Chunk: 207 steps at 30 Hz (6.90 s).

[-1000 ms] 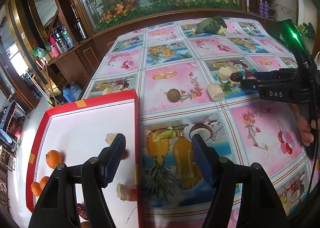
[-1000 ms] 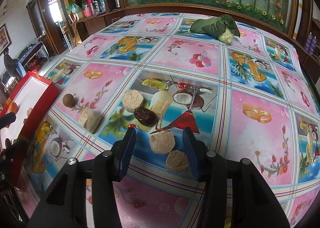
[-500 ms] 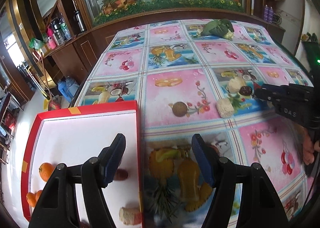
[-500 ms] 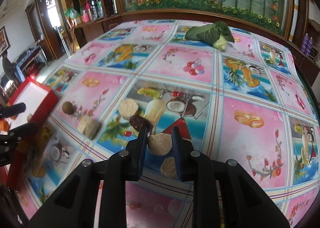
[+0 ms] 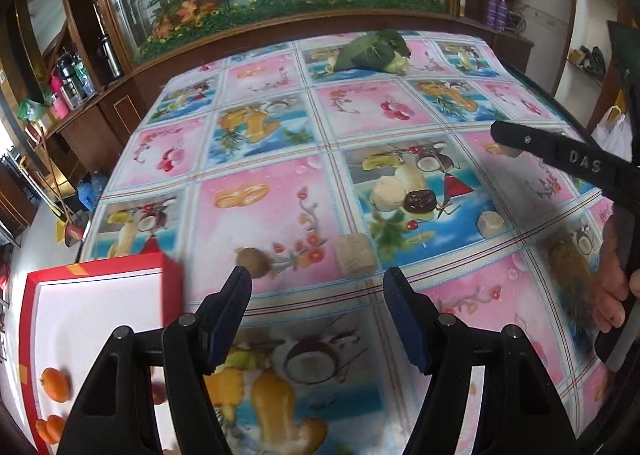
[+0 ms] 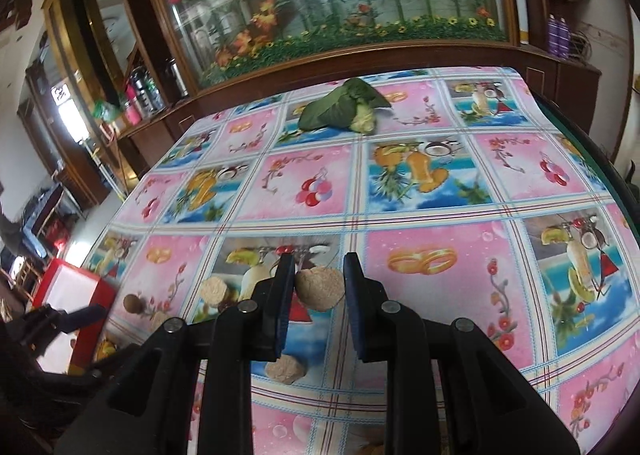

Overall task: Organize fruits
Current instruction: 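Grasp a tan round cookie with the right tool, then grasp a tan cake cube with the left tool while the right tool holds the cookie, then carry the cake cube and cookie into the white tray and release both, then return both tools to the table while the right tool grasps a red date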

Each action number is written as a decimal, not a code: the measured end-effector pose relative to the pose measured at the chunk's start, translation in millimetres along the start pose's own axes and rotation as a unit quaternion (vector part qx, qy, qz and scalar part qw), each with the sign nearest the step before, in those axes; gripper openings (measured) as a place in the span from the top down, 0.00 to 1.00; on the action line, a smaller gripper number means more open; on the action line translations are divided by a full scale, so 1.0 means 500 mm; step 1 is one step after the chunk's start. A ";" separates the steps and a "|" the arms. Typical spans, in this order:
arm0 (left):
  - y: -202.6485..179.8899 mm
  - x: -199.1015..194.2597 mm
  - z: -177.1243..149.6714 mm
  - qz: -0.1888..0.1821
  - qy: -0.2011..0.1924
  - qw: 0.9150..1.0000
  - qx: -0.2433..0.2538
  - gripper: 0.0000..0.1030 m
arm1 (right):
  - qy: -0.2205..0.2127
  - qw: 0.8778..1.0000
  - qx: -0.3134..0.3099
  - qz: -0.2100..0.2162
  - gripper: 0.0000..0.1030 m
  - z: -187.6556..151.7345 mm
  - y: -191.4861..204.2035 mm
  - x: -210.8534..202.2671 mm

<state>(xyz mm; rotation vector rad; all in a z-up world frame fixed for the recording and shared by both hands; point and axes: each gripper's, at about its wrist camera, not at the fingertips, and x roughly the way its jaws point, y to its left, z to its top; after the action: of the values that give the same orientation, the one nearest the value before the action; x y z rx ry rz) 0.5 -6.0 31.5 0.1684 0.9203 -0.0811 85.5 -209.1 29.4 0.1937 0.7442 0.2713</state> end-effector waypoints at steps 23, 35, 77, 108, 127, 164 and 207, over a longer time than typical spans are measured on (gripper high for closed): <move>-0.024 0.055 0.005 -0.039 0.013 0.999 -0.033 0.75 | 0.006 1.000 0.016 -0.005 0.74 0.001 -0.007 0.005; 0.036 -0.084 -0.037 -0.018 -0.053 0.997 -0.045 0.76 | 0.005 0.999 0.021 -0.029 0.74 -0.017 -0.016 0.015; 0.020 -0.096 -0.059 -0.035 -0.063 0.995 -0.067 0.75 | -0.010 0.999 -0.006 -0.037 0.74 -0.025 0.018 0.006; 0.362 -0.203 -0.262 0.121 -0.097 0.971 -0.183 0.75 | 0.042 0.970 -0.157 0.180 0.74 -0.255 0.591 -0.052; 0.388 -0.182 -0.298 0.137 -0.077 0.970 -0.187 0.75 | 0.112 0.966 -0.158 0.169 0.74 -0.296 0.621 0.008; 0.347 -0.181 -0.264 0.190 -0.063 0.965 -0.170 0.29 | 0.065 0.990 0.003 0.125 0.73 -0.177 0.329 -0.018; 0.135 -0.094 -0.070 0.112 -0.032 0.991 -0.067 0.24 | 0.089 0.989 -0.114 -0.012 0.76 -0.072 0.160 0.112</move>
<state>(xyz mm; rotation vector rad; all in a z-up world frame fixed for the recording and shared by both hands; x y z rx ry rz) -45.8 66.4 55.6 0.1430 0.8342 0.1820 86.1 -113.0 -10.7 -0.0574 0.8855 0.3522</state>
